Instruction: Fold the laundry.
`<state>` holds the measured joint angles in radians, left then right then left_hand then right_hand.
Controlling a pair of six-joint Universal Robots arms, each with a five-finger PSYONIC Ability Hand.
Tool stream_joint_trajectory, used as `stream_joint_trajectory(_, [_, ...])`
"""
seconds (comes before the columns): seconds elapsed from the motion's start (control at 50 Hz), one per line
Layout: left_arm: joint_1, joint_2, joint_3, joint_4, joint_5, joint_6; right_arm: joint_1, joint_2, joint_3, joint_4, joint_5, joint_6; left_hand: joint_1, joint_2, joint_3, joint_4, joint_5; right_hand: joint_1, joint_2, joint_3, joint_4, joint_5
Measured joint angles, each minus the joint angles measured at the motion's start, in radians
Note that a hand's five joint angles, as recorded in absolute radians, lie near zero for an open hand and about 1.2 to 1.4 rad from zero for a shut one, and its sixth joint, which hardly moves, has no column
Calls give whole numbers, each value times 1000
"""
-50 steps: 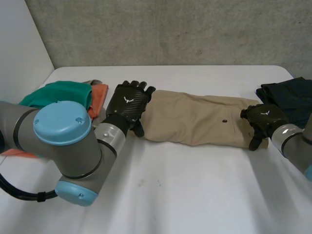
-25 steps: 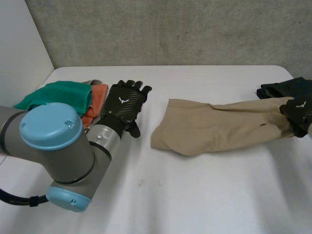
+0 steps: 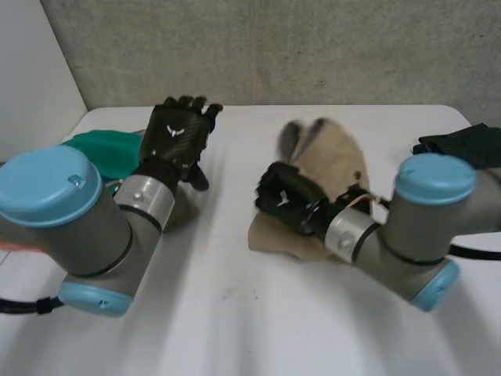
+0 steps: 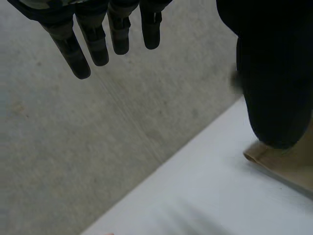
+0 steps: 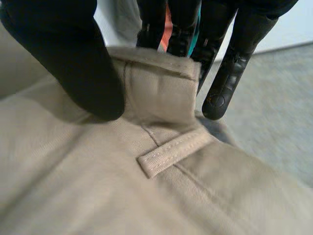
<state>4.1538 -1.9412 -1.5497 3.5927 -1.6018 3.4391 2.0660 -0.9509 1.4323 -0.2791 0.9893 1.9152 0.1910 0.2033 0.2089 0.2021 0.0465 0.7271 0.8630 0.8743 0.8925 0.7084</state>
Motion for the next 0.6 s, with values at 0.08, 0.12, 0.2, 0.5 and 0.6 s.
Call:
stream_joint_trajectory(0.08, [-4, -39, 71, 10, -2, 1, 18, 16, -9, -2, 11, 99, 0, 0, 0, 0, 0, -391, -476, -484, -495, -488])
stream_joint_trajectory(0.12, [-7, -64, 112, 9, -2, 0, 14, -12, -11, -2, 35, 209, 0, 0, 0, 0, 0, -466, -560, -573, -594, -581])
stream_joint_trajectory(0.2, [-17, -119, 195, 2, 0, -5, -6, -109, -13, -3, 116, 494, 0, 0, 0, 0, 0, -530, -644, -664, -661, -639])
stream_joint_trajectory(0.5, [-108, -402, 580, -213, 79, -105, -219, -209, -110, 196, 299, 1092, 0, 0, 0, 0, 0, -530, -644, -664, -661, -639])
stream_joint_trajectory(0.6, [-122, -484, 679, -295, 121, -132, -230, -126, -184, 287, 292, 1083, 0, 0, 0, 0, 0, -530, -644, -664, -661, -639])
